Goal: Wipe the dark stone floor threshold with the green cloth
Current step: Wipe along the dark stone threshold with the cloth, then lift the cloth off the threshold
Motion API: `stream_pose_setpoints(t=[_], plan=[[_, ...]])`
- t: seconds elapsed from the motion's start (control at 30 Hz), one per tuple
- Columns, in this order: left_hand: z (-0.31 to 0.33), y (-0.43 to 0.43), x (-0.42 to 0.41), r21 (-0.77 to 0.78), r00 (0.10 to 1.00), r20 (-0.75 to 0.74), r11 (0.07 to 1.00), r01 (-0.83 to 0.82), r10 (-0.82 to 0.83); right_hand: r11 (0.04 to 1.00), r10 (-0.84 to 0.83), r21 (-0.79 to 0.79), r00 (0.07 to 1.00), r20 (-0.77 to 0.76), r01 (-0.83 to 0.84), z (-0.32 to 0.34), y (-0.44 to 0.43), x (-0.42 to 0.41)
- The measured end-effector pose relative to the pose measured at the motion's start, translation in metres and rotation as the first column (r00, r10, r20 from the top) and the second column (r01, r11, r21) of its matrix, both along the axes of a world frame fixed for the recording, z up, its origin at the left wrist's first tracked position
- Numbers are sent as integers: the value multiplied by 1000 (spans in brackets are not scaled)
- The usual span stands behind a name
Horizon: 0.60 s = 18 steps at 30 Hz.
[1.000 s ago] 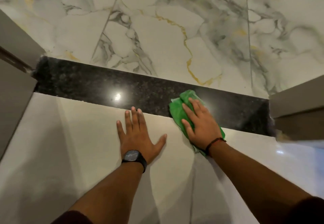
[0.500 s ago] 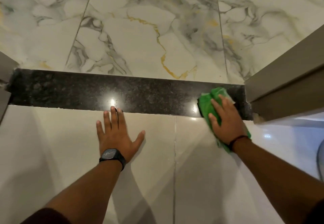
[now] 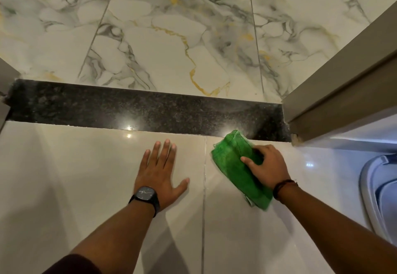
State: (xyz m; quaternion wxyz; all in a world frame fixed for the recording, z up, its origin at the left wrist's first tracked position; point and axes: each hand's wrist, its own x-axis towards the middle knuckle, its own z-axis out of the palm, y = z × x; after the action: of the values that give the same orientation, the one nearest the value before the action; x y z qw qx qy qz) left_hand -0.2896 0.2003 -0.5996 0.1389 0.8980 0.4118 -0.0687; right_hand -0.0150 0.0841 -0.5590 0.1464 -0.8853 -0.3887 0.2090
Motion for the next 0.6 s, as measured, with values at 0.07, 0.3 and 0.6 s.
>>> stream_pose_setpoints(t=[0.07, 0.3, 0.6], plan=[[0, 1, 1, 6, 1000, -2, 1000, 17, -17, 997, 6, -80, 999, -46, -10, 6, 7, -2], [60, -13, 13, -34, 977, -94, 981, 191, -193, 964, -204, -221, 944, -259, 148, 37, 2, -18], [252, -68, 53, -104, 986, -32, 982, 160, -164, 755, -528, 69, 668, -525, 651, 215, -76, -17]])
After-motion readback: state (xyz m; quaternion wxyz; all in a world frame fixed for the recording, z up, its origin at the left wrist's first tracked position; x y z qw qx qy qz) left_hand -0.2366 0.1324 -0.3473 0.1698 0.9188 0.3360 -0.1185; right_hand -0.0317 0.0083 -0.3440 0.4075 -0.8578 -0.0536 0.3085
